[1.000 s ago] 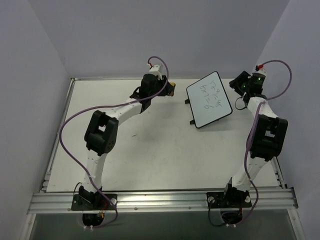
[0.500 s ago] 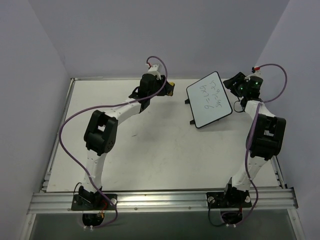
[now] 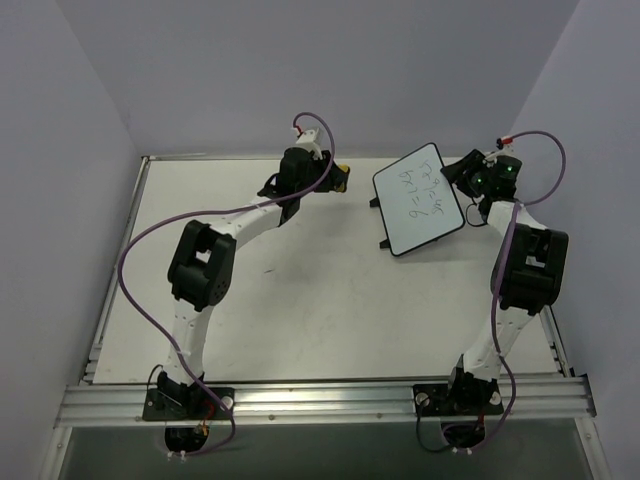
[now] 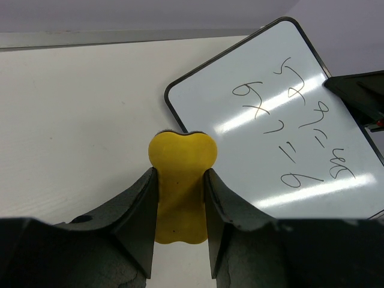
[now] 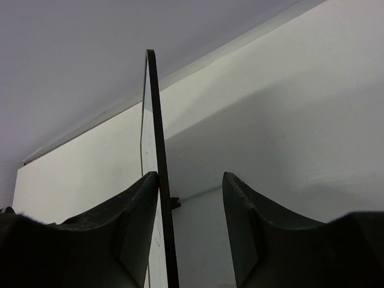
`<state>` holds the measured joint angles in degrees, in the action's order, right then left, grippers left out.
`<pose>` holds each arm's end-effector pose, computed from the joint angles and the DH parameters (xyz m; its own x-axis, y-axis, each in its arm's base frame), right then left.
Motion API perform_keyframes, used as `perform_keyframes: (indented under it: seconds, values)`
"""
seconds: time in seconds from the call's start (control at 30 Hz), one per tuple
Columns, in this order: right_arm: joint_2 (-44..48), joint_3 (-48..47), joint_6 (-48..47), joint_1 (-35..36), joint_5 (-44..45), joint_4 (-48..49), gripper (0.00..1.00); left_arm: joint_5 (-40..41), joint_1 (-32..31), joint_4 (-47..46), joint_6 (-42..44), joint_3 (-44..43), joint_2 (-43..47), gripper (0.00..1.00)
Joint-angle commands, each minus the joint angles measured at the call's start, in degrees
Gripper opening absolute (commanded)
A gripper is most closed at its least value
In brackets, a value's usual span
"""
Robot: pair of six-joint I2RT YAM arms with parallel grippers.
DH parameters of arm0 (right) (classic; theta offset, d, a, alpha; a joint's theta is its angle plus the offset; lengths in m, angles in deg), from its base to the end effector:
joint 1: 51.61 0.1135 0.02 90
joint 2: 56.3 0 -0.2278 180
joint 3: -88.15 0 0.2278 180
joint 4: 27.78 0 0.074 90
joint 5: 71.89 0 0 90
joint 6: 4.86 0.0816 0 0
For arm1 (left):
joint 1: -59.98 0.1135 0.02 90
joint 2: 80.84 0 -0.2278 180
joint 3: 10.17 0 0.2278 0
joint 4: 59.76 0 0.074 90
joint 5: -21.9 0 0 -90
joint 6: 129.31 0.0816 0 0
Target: Erase the whiteboard
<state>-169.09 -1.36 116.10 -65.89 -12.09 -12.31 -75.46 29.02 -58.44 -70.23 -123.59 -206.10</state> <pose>0.4566 -0.0739 0.2138 -0.2517 0.5229 -0.8144 -0.1636 0.8064 0.5683 0.4451 -0.2792 0.2175 -0.4846 -0.3036 -0.8204 0.4291 0.7347 -0.5254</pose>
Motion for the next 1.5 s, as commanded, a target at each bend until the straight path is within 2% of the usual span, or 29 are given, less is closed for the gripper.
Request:
perform_keyframes:
  seconds: [0.0, 0.1, 0.2, 0.33, 0.83, 1.3, 1.47]
  values:
    - [-0.76, -3.02, -1.52, 0.31, -2.76, 1.07, 0.42, -0.73, 0.38, -3.1, -0.11, -0.2, 3.0, 0.02]
    - [-1.2, -3.46, -1.69, 0.48, -2.76, 0.55, 0.38, -0.64, 0.46, -3.01, -0.02, -0.2, 3.0, 0.02]
    - [-1.46, -3.55, -1.87, 0.75, -3.38, 0.64, 0.27, -0.56, 0.46, -2.83, 0.15, -0.2, 3.08, 0.02]
    - [-1.73, -4.77, -3.8, 1.71, -4.08, -1.21, 0.19, -0.56, 0.46, -2.66, 0.24, -0.2, 3.26, 0.02]
    - [-3.66, -6.62, -11.71, 7.51, -6.19, -5.78, 0.0, -0.47, 0.37, -2.65, 0.59, 0.5, 3.79, 0.02]
    - [-6.82, -3.2, -8.55, 11.03, -15.32, -1.39, 0.0, -0.29, 0.46, -4.06, -0.02, 2.61, 4.58, 0.02]
    - [-6.3, -1.79, -10.3, 13.93, -16.12, -2.09, 0.0, -0.12, 0.38, -4.77, -0.2, 3.75, 5.19, 0.02]
